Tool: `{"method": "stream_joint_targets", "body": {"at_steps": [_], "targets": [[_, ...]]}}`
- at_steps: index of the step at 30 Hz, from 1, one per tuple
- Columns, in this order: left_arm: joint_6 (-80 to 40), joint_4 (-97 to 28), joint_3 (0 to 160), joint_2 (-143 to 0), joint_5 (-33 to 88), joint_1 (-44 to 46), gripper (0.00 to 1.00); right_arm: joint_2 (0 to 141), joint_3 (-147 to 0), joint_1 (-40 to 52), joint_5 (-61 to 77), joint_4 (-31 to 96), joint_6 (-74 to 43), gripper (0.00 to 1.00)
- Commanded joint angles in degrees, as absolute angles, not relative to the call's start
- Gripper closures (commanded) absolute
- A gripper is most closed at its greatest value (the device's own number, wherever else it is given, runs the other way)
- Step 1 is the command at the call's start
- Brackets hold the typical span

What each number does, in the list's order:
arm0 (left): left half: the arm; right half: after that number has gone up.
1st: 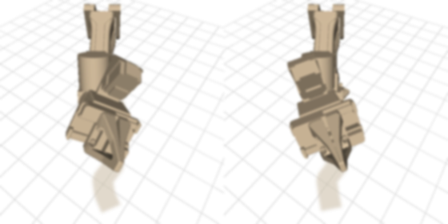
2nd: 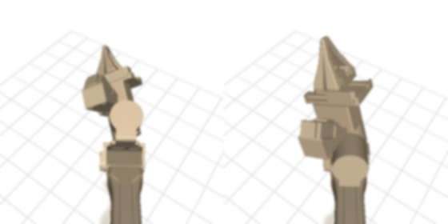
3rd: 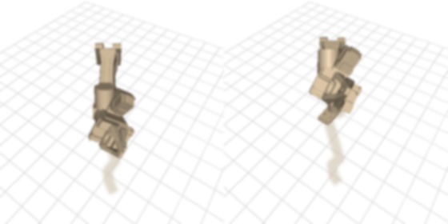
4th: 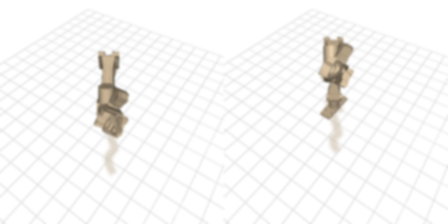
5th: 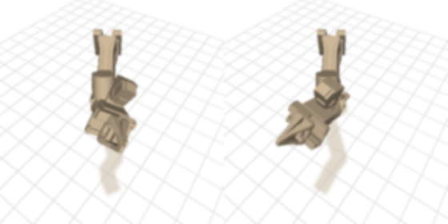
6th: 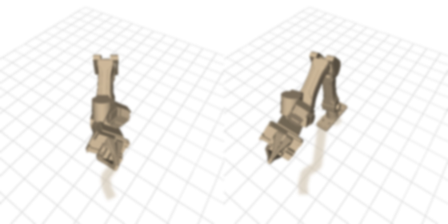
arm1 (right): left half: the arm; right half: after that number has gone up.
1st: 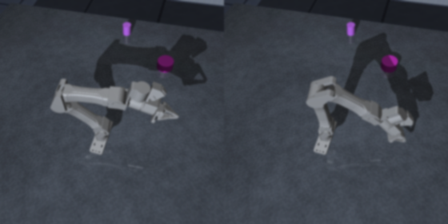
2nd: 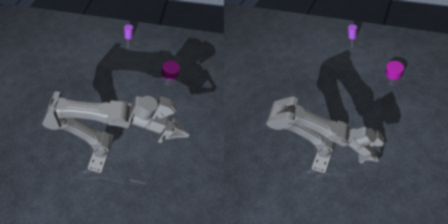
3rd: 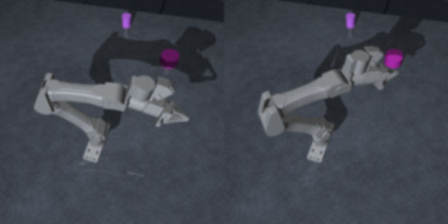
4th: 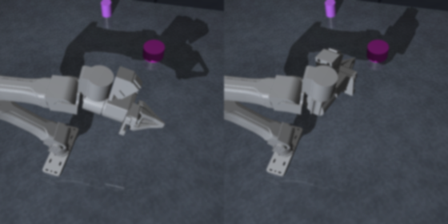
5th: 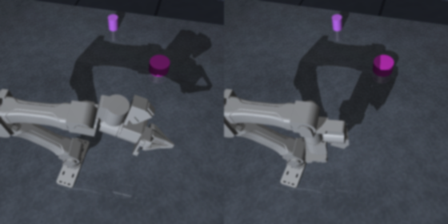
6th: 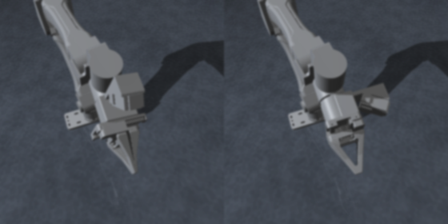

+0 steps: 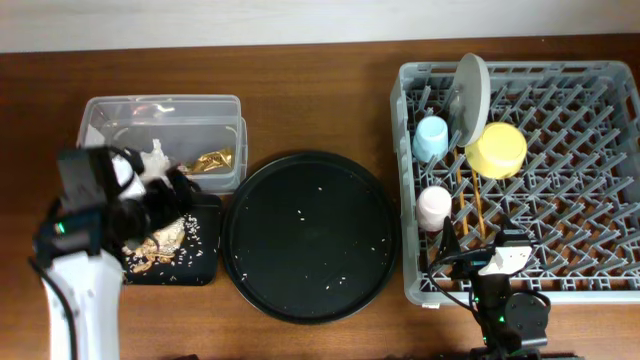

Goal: Sort waste into correct bins and load items into the dishwasher rack

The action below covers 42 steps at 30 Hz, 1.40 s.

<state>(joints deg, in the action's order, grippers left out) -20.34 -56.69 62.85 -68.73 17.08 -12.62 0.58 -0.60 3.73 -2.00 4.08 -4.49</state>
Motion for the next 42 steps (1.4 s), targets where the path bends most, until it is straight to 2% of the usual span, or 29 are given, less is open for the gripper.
{"method": "stream_joint_targets", "body": {"at_steps": [1,5,10,12,16,20,26,29,31,37,42], "targets": [[-19.62,-57.56,60.95,-60.49,17.08,-10.07,0.01,0.25,-0.32,3.31,-1.74,4.56,-4.51,0.02],[-19.62,-57.56,60.29,-51.44,17.08,-7.42,0.01,0.25,-0.32,3.31,-1.74,4.56,-4.51,0.02],[-19.64,-57.47,43.55,-36.53,14.87,-7.14,0.01,0.25,-0.32,3.31,-1.72,4.56,-4.51,0.02],[-19.68,-48.18,33.12,-29.82,13.69,-7.14,0.01,0.25,-0.32,3.29,-1.74,4.56,-4.51,0.01],[-19.64,-12.32,15.75,-20.78,14.11,-7.11,0.01,0.25,-0.32,3.31,-1.74,4.56,-4.51,0.02],[-19.57,-2.07,8.62,-16.64,11.46,-7.11,0.01,0.25,-0.32,3.31,-1.72,4.56,-4.51,0.02],[-19.38,-2.17,0.47,-10.61,9.87,-7.09,0.01,0.25,-0.32,3.31,-1.74,4.56,-4.51,0.02],[-3.6,-3.7,0.49,-8.05,8.78,-5.26,0.01,0.25,-0.32,3.31,-1.74,4.56,-4.51,0.02],[2.87,-3.97,0.47,-8.05,5.89,-3.9,0.01,0.25,-0.32,3.31,-1.72,4.56,-4.51,0.02],[3.18,-4.45,0.47,-0.21,1.17,-0.6,0.01,0.25,-0.32,3.31,-1.72,4.56,-4.51,0.02],[3.33,-4.6,0.47,-0.27,0.19,0.21,0.01,0.25,-0.32,3.31,-1.74,4.56,-4.51,0.02]]}}
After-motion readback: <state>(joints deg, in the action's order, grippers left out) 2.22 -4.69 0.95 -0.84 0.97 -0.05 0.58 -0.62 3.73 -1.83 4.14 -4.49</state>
